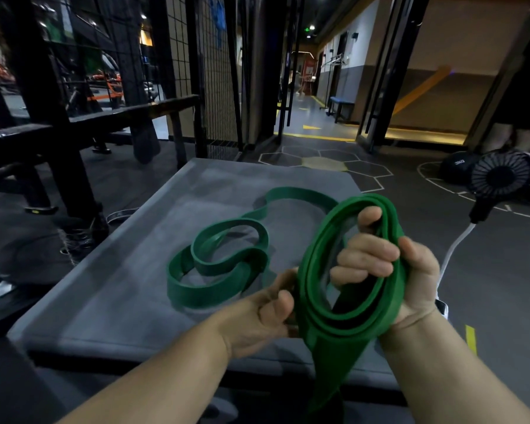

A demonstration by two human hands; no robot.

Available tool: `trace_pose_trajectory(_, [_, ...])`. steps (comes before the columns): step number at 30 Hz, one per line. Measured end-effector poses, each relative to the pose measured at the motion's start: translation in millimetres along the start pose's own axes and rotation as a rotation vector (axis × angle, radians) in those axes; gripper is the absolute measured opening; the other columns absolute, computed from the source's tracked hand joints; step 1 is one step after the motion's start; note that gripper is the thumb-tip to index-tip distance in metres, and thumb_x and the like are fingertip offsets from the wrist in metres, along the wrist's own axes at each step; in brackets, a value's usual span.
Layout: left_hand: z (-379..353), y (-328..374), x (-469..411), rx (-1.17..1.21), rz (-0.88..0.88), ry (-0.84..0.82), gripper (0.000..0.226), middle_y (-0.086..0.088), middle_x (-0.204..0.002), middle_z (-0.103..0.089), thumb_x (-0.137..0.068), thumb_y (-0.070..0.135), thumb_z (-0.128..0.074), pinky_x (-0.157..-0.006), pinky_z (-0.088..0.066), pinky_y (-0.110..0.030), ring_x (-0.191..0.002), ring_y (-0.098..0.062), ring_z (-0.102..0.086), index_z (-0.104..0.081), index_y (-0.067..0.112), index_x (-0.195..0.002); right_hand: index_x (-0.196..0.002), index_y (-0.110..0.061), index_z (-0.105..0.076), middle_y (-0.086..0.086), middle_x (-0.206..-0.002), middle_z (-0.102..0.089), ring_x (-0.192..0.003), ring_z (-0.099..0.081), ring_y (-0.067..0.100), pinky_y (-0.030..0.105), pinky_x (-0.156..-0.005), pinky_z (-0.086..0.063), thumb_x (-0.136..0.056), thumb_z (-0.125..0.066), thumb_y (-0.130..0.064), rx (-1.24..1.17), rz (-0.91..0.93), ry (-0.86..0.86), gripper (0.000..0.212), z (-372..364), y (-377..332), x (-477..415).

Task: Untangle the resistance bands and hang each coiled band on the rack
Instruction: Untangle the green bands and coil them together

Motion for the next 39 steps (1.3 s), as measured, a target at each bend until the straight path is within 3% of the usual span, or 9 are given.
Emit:
trace_pose_trajectory(5, [2,7,-11,0.119,0.001,0.157,0.038,-0.002,-0.083,-0.071,-0.072,0.016,-0.082,-0.066,-0.055,-0.023,-0.072,-0.011,-0.067,-0.061,0.008,-0.102,-0.118,-0.007,-0.055,0.008,-0.091,-0.064,-0.084,-0.062,0.021,0.032,-0.087,-0.042,-0.092,-0.053,-0.011,-0.028,0.092,0.135,0.026,9,-14,2])
trace_pose_trajectory(8, [10,22,-16,0.144,-0.065,0.197,0.042,0.001,-0.068,-0.058,-0.064,0.013,-0.082,-0.052,-0.046,-0.019,-0.055,-0.008,-0.052,-0.056,0.007,-0.096,-0.116,-0.004,-0.056,0.01,-0.093,-0.064,-0.087,-0.062,0.024,0.036,-0.092,-0.041,-0.094,-0.05,-0.011,-0.038,0.15,0.237,0.024,17,-21,1])
trace_pose_trajectory(12, [6,13,-15,0.04,0.083,0.15,0.031,-0.004,-0.084,-0.072,-0.064,0.0,-0.067,-0.069,-0.055,-0.027,-0.073,-0.014,-0.068,-0.068,0.012,-0.093,-0.112,-0.006,-0.059,0.009,-0.096,-0.065,-0.091,-0.064,0.023,0.041,-0.105,-0.035,-0.094,-0.051,-0.011,-0.018,0.175,0.282,0.021,25,-21,-4])
trace_pose_trajectory(16, [-5,-9,-15,0.012,0.212,0.071,0.033,-0.007,-0.115,-0.07,-0.077,0.022,-0.07,-0.091,-0.049,-0.043,-0.103,-0.023,-0.065,-0.071,0.022,-0.11,-0.11,-0.002,-0.063,0.01,-0.106,-0.068,-0.099,-0.065,0.026,0.044,-0.106,-0.037,-0.094,-0.049,-0.007,-0.042,0.194,0.273,0.021,26,-22,-9])
trace_pose_trajectory(18, [-13,-15,-12,-0.007,0.268,0.001,0.021,0.001,-0.106,-0.073,-0.079,0.028,-0.076,-0.097,-0.049,-0.038,-0.1,-0.016,-0.068,-0.077,0.028,-0.1,-0.109,-0.001,-0.063,0.011,-0.105,-0.068,-0.092,-0.066,0.025,0.043,-0.1,-0.043,-0.093,-0.049,-0.004,-0.099,0.232,0.253,0.021,24,-28,-9])
trace_pose_trajectory(26, [11,1,-8,-0.656,0.295,-0.08,0.064,0.02,-0.126,-0.056,-0.073,0.016,-0.082,-0.107,-0.04,-0.023,-0.122,-0.004,-0.052,-0.049,0.03,-0.126,-0.109,-0.007,-0.059,0.005,-0.088,-0.061,-0.077,-0.059,0.019,0.032,-0.086,-0.046,-0.087,-0.055,0.0,-0.106,0.391,0.269,0.023,24,-55,-4])
trace_pose_trajectory(29, [24,21,-4,-0.715,0.208,0.096,0.077,0.007,-0.127,-0.06,-0.06,0.024,-0.079,-0.104,-0.047,-0.037,-0.117,-0.011,-0.058,-0.049,0.02,-0.131,-0.11,-0.009,-0.056,0.005,-0.09,-0.061,-0.08,-0.06,0.02,0.034,-0.092,-0.04,-0.087,-0.054,0.0,-0.07,0.438,0.279,0.025,23,-67,2])
trace_pose_trajectory(33, [28,67,4,-0.963,-0.088,0.429,0.047,0.013,-0.092,-0.069,-0.06,0.022,-0.066,-0.076,-0.057,-0.041,-0.081,-0.009,-0.067,-0.057,0.036,-0.104,-0.108,-0.007,-0.056,0.01,-0.091,-0.062,-0.085,-0.06,0.026,0.038,-0.105,-0.026,-0.09,-0.051,0.0,-0.071,0.462,0.277,0.02,18,-74,7])
trace_pose_trajectory(39, [30,99,9,-1.543,-0.495,0.904,0.052,0.015,-0.094,-0.054,-0.069,0.017,-0.074,-0.083,-0.04,-0.032,-0.089,-0.013,-0.053,-0.062,0.029,-0.118,-0.105,-0.006,-0.061,0.012,-0.096,-0.067,-0.109,-0.053,0.03,0.045,-0.12,-0.007,-0.091,-0.053,-0.002,0.014,0.464,0.263,0.016,10,-75,3])
Point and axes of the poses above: each hand's wrist, its own x-axis away from the middle knuckle, its own z-axis out of the back of the hand, y = z × x, the point moved 2 cm from there along -x, towards the middle knuckle
